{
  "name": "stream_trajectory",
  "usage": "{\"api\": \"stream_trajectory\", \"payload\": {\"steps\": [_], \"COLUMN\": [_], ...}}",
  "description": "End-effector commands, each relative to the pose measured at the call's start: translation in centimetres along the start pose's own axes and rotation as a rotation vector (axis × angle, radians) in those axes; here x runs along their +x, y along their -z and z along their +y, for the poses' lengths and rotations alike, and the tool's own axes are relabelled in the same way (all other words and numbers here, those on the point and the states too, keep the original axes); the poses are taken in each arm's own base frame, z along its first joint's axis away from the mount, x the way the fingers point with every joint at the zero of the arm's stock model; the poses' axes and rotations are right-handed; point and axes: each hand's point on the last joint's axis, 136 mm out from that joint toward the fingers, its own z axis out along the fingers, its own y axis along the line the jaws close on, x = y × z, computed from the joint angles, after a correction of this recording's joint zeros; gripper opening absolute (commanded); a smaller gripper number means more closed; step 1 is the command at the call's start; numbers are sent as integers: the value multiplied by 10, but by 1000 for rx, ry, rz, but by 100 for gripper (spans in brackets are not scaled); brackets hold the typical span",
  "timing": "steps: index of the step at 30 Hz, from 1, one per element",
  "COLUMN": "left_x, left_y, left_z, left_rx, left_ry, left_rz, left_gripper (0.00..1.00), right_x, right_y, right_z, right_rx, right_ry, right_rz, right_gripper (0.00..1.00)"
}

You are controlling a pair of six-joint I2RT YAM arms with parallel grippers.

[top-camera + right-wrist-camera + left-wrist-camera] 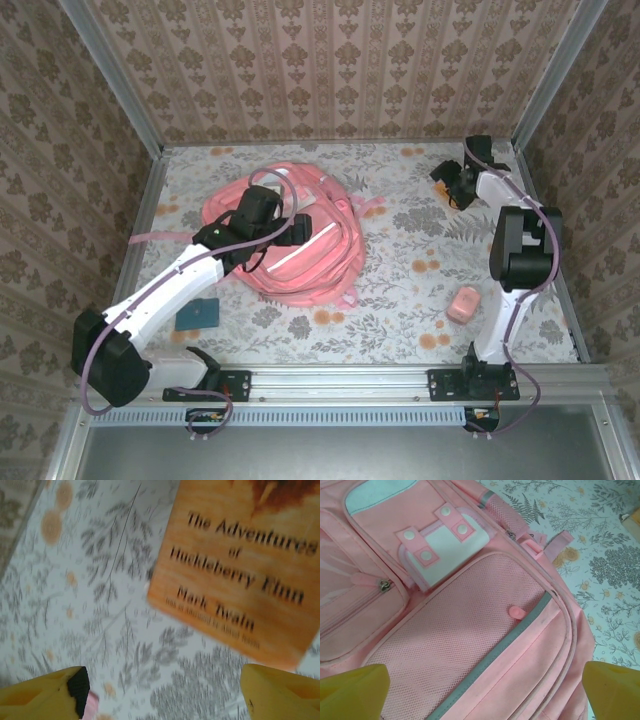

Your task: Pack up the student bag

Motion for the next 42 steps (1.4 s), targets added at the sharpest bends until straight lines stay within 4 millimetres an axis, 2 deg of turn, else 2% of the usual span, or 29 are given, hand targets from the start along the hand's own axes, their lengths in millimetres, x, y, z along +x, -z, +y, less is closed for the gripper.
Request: {"api": "stream_trajectory", "payload": {"steps": [1, 6, 13, 23, 25, 29, 32, 35, 39, 42], "left_x": [-6, -2, -1, 4, 4, 6, 6, 7, 8, 8], "left_y": [-1, -4, -9, -13, -14, -18, -20, -22, -24, -27], "left_z": [-3, -3, -5, -7, -7, -9, -12, -13, -16, -18], "left_rx": [26, 26, 38, 44, 48, 54, 61, 66, 77, 87], "left_ry": [34, 45, 65, 82, 86, 93, 94, 93, 101, 109], "left_rz": [-14, 3, 20, 48, 51, 60, 73, 83, 89, 93], "left_gripper": [100, 100, 100, 100, 100, 100, 100, 100, 100, 100], "right_x": [-11, -17, 11, 66, 83, 115, 149, 184, 232, 264], "right_y": [-13, -31, -43, -23, -16, -5, 9, 25, 46, 63], "right_z": [8, 2, -23, -47, -54, -56, -48, -50, -63, -80], "right_rx": [-31, 23, 88, 94, 103, 69, 39, 38, 52, 88], "right_ry": [-87, -81, -80, -45, -42, -45, 3, 54, 100, 138], "right_rz": [44, 73, 166, 267, 296, 325, 373, 403, 432, 442], "right_gripper": [80, 79, 77, 73, 73, 72, 69, 69, 69, 69]}}
